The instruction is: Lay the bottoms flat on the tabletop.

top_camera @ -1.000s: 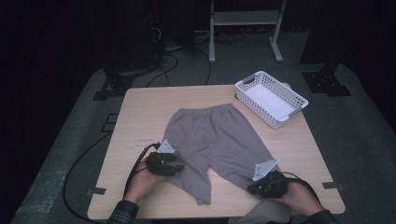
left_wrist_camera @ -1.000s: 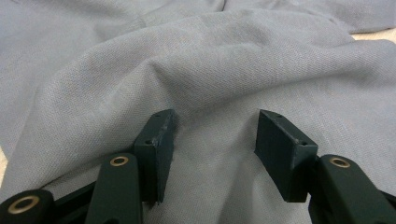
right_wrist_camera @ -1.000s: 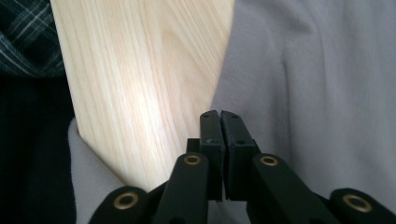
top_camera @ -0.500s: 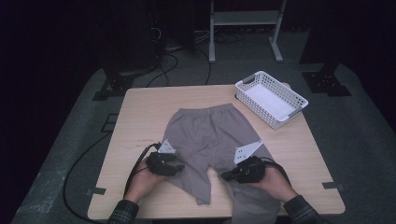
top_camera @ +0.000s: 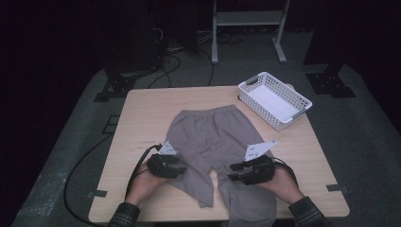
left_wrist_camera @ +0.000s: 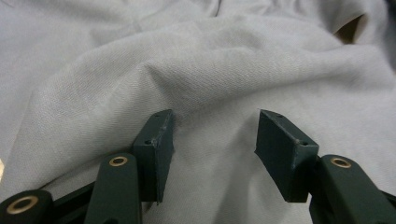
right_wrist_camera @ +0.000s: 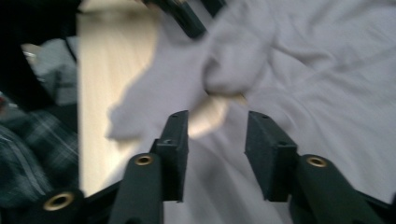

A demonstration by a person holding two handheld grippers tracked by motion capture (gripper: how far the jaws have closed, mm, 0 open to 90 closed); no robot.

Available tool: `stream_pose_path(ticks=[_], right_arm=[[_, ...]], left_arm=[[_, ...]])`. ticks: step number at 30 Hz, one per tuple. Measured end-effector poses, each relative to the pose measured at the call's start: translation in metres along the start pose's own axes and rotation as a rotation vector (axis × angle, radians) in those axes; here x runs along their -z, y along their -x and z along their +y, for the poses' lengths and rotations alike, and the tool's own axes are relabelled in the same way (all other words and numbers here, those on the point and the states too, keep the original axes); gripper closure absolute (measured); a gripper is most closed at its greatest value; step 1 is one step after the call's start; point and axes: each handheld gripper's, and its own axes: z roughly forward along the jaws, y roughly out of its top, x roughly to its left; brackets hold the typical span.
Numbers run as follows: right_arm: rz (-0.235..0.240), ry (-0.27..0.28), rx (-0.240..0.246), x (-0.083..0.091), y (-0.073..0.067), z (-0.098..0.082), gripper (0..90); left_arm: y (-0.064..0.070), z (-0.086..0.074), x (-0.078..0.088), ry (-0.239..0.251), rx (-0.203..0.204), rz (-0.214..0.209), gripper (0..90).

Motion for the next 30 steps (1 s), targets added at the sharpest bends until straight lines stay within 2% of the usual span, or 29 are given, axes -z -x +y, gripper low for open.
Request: stream_pose_path(ticks=[3, 7, 12, 16, 21, 24, 27, 28, 30], right_arm=[[-0.044, -0.019, 0.000, 0.002, 0.001, -0.012, 52.4], [-0.116, -0.040, -0.007, 0.002, 0.006, -0.023, 47.7], [-0.149, -0.043, -0.049, 0.001, 0.022, -0.029, 45.2], [-0.151, -0.049, -0.059, -0.002, 0.027, -0.031, 45.2], [-0.149, -0.043, -0.053, -0.004, 0.029, -0.028, 44.9], [-0.146, -0.041, -0.044, -0.006, 0.028, -0.025, 45.0], [-0.142, -0.038, -0.041, -0.007, 0.027, -0.024, 45.0], [-0.141, -0.038, -0.042, -0.008, 0.026, -0.023, 45.0], [-0.138, -0.036, -0.039, -0.008, 0.025, -0.022, 45.0]], left_arm=[[0.003, 0.001, 0.006, 0.024, 0.005, -0.015, 45.3], [0.015, 0.001, 0.013, 0.051, -0.022, -0.045, 43.2], [0.036, 0.005, 0.014, 0.093, -0.014, -0.109, 41.4], [0.059, 0.007, 0.005, 0.066, -0.033, -0.133, 39.1], [0.075, 0.003, -0.010, -0.007, -0.061, -0.091, 36.4], [0.075, 0.002, -0.012, -0.017, -0.058, -0.074, 44.3], [0.075, 0.000, -0.011, -0.018, -0.061, -0.021, 67.7], [0.074, 0.000, -0.011, -0.018, -0.059, -0.021, 76.7], [0.073, 0.001, -0.011, -0.026, -0.067, -0.036, 84.1]])
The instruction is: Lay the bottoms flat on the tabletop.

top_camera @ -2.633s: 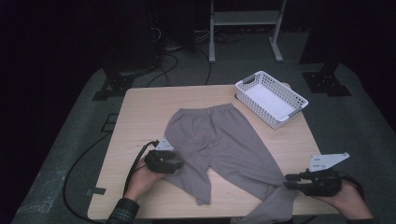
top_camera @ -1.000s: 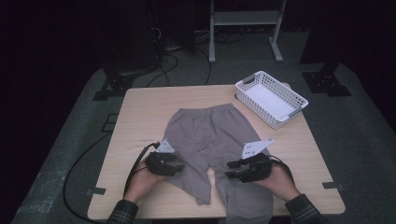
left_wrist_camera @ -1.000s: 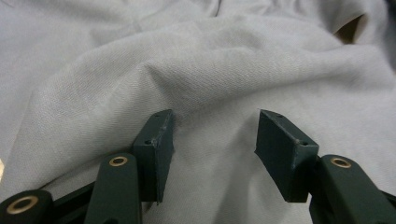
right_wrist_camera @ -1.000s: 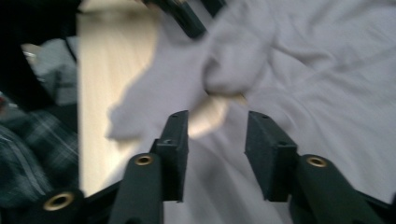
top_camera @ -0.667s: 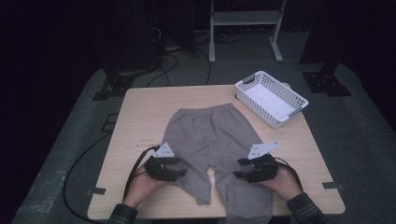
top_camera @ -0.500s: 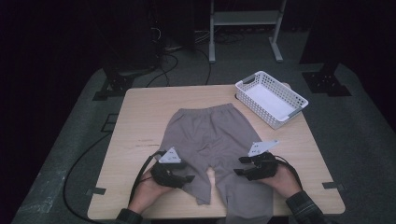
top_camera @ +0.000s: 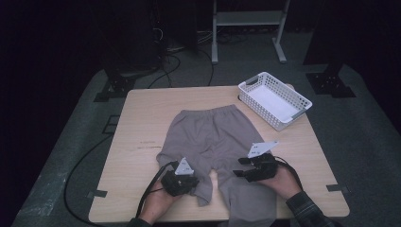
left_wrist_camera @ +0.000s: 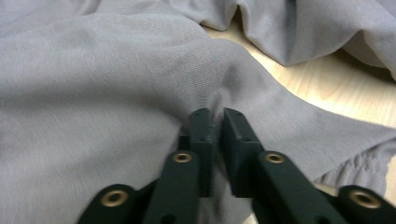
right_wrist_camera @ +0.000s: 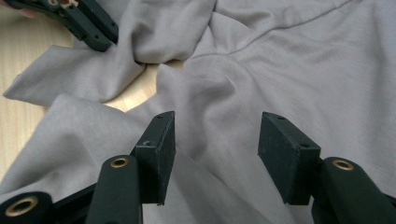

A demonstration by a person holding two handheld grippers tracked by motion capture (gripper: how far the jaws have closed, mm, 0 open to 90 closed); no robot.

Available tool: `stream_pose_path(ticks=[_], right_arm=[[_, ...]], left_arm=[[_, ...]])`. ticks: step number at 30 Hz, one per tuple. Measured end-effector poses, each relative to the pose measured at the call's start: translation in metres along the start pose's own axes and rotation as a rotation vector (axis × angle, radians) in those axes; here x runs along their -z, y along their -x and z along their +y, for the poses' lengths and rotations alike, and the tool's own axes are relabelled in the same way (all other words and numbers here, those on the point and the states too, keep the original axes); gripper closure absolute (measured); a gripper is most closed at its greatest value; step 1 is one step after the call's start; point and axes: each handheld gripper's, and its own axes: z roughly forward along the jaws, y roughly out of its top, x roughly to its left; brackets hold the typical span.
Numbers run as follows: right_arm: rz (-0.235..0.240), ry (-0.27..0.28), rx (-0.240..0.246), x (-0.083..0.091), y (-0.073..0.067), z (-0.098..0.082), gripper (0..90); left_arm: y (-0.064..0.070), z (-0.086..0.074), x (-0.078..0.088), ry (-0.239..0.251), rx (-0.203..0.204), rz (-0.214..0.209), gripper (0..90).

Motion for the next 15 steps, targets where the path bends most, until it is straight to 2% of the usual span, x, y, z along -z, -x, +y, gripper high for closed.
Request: stream_pose_path(ticks=[2, 4, 5, 8, 10, 13, 14, 15], right_arm=[[0.004, 0.008, 0.004, 0.000, -0.002, 0.001, 45.0], [0.007, 0.015, 0.010, 0.001, -0.005, 0.003, 45.2], [0.016, 0.023, 0.008, 0.002, -0.008, 0.005, 45.2], [0.041, 0.048, 0.027, 0.002, -0.015, 0.011, 46.3], [0.074, 0.062, 0.041, 0.001, -0.022, 0.016, 47.4], [0.149, 0.076, 0.049, -0.004, -0.032, 0.025, 47.5], [0.157, 0.076, 0.060, -0.007, -0.035, 0.028, 47.5], [0.161, 0.073, 0.072, -0.010, -0.038, 0.030, 47.5]], left_arm=[[0.001, 0.002, 0.001, -0.012, -0.013, -0.011, 86.3], [0.001, 0.003, 0.005, 0.004, -0.017, -0.046, 86.8], [0.001, 0.004, 0.009, 0.024, -0.015, -0.069, 86.8], [0.000, 0.009, 0.025, 0.127, 0.011, -0.129, 86.7], [-0.001, 0.012, 0.035, 0.184, 0.016, -0.145, 86.7], [-0.003, 0.016, 0.049, 0.260, 0.027, -0.167, 89.8], [-0.005, 0.017, 0.054, 0.277, 0.029, -0.171, 89.8], [-0.008, 0.018, 0.059, 0.287, 0.025, -0.155, 89.8]])
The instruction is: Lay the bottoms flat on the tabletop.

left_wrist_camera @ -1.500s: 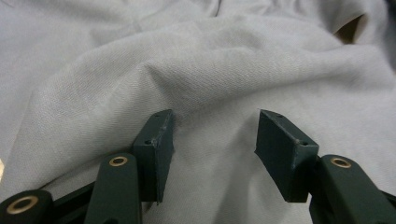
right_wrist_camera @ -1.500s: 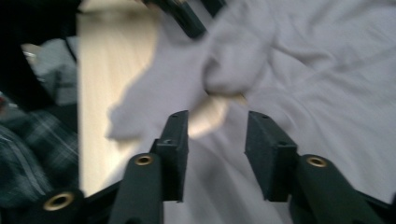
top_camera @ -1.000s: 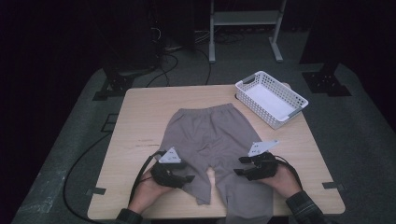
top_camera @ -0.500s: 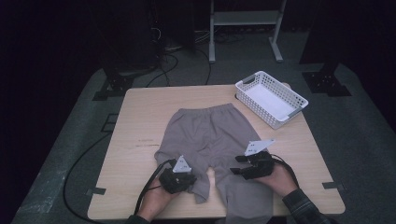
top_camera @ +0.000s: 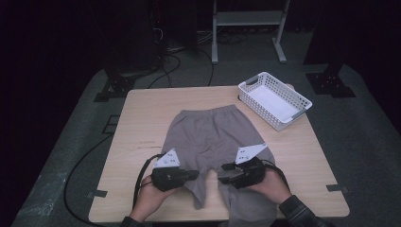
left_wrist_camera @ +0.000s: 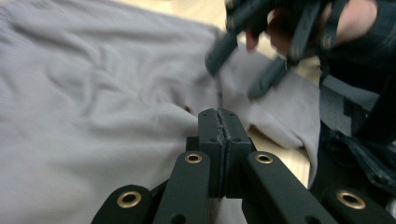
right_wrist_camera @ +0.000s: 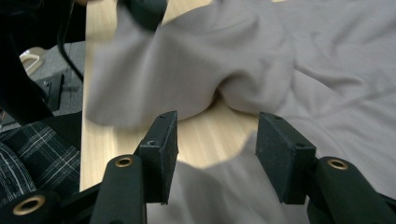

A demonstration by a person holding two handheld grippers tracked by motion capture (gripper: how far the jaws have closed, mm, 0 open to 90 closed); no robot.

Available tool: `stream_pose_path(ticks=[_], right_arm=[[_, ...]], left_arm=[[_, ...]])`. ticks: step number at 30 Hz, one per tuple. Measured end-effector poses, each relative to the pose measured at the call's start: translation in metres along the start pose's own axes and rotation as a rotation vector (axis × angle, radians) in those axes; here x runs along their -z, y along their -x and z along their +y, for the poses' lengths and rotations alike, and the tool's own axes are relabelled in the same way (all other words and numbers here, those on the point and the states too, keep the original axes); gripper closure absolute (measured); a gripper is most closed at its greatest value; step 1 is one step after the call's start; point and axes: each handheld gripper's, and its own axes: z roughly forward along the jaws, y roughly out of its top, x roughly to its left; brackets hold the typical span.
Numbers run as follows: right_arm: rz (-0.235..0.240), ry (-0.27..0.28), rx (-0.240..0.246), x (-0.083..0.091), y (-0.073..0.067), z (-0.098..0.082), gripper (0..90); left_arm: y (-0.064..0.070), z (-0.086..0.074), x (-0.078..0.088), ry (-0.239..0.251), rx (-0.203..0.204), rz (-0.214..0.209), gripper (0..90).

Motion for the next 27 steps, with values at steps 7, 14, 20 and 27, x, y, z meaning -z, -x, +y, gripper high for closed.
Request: stream_pose_path(ticks=[7, 14, 20, 27], right_arm=[[0.007, -0.043, 0.012, -0.014, -0.004, 0.000, 48.4], [-0.035, -0.049, -0.003, -0.009, 0.004, -0.006, 48.4], [-0.083, -0.060, -0.022, -0.001, 0.014, -0.015, 48.4], [-0.127, -0.053, -0.054, 0.014, 0.025, -0.026, 48.4]], left_arm=[[-0.036, -0.013, 0.030, -0.059, 0.012, 0.203, 89.8], [-0.088, -0.039, 0.054, -0.114, 0.117, 0.384, 89.5], [-0.094, -0.051, 0.053, -0.119, 0.145, 0.390, 62.7], [-0.077, -0.033, 0.036, -0.069, 0.079, 0.257, 40.9]])
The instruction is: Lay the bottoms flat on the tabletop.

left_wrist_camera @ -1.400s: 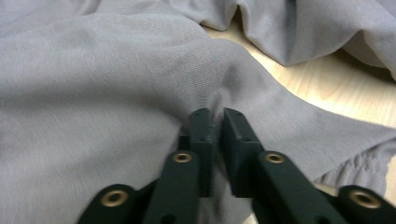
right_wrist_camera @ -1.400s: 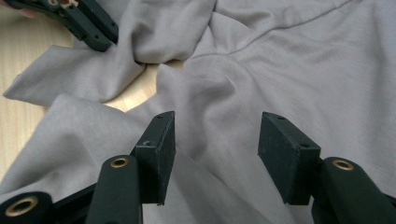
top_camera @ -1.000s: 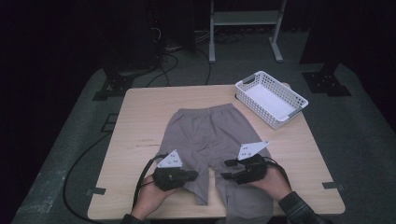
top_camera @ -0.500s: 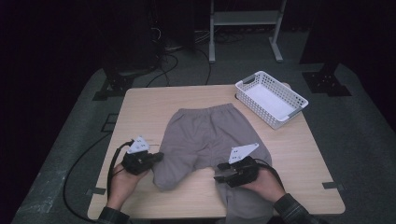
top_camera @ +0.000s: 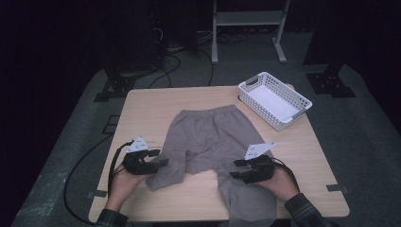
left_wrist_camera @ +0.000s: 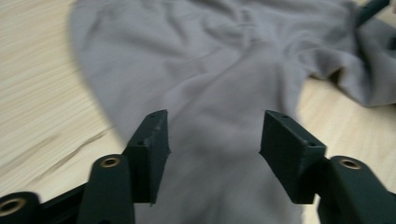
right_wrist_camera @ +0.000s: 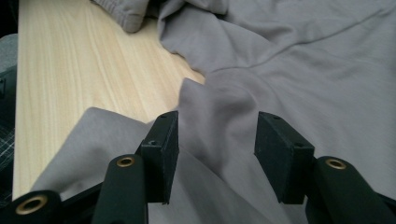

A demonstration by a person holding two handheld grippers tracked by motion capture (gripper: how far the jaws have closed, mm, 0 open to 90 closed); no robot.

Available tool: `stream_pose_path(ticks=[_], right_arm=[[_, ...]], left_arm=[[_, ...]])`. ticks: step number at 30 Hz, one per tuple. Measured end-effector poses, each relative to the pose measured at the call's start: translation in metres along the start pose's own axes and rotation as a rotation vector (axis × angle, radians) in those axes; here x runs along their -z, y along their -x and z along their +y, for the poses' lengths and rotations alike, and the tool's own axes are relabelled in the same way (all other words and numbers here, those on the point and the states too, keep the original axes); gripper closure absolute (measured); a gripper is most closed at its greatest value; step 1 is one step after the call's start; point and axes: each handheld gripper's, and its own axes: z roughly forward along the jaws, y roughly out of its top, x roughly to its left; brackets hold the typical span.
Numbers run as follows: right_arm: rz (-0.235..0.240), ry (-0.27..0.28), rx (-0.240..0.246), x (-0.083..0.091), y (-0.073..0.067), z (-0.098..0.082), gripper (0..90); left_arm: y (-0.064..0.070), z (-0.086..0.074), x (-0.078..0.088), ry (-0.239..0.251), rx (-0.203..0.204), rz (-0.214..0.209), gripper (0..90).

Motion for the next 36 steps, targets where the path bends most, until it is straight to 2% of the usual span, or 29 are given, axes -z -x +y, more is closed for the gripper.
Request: stream_pose_path(ticks=[2, 5, 7, 8, 10, 15, 17, 19, 21, 23, 25, 27, 32, 36], right_arm=[[-0.010, 0.000, 0.000, 0.002, 0.002, -0.001, 48.4], [-0.020, -0.002, -0.007, 0.005, 0.004, -0.004, 48.4], [-0.023, -0.004, -0.009, 0.005, 0.005, -0.006, 48.4], [-0.023, -0.006, -0.013, 0.006, 0.005, -0.006, 48.4], [-0.024, -0.007, -0.009, 0.005, 0.007, -0.007, 48.4], [-0.025, -0.015, -0.017, 0.004, 0.006, -0.008, 48.4], [-0.029, -0.017, -0.016, 0.004, 0.007, -0.009, 48.4], [-0.029, -0.016, -0.021, 0.004, 0.008, -0.009, 48.4], [-0.030, -0.014, -0.022, 0.004, 0.008, -0.009, 48.4], [-0.031, -0.013, -0.022, 0.005, 0.008, -0.009, 48.4], [-0.033, -0.012, -0.024, 0.005, 0.009, -0.009, 48.4], [-0.034, -0.009, -0.027, 0.006, 0.009, -0.010, 48.4], [-0.034, -0.003, -0.034, 0.007, 0.011, -0.011, 48.4], [-0.040, -0.004, -0.033, 0.009, 0.012, -0.011, 48.4]], left_arm=[[0.007, 0.004, -0.007, -0.007, -0.021, -0.035, 38.6], [0.017, 0.009, -0.016, -0.013, -0.045, -0.041, 37.7], [0.020, 0.012, -0.022, -0.020, -0.063, -0.025, 37.3], [0.020, 0.015, -0.026, -0.034, -0.084, 0.002, 37.2], [0.016, 0.017, -0.031, -0.043, -0.086, 0.017, 37.2], [0.001, 0.018, -0.034, -0.024, -0.077, 0.005, 44.0], [-0.002, 0.016, -0.037, -0.011, -0.070, -0.046, 47.3], [-0.003, 0.015, -0.041, -0.022, -0.084, -0.074, 49.8], [-0.002, 0.013, -0.043, -0.043, -0.094, -0.092, 63.1], [0.000, 0.012, -0.044, -0.066, -0.098, -0.111, 80.9], [0.005, 0.013, -0.042, -0.069, -0.092, -0.137, 87.7], [0.012, 0.013, -0.039, -0.067, -0.094, -0.159, 88.0], [0.041, 0.008, -0.030, -0.071, -0.111, -0.221, 88.0], [0.071, 0.009, -0.024, -0.053, -0.137, -0.298, 88.0]])
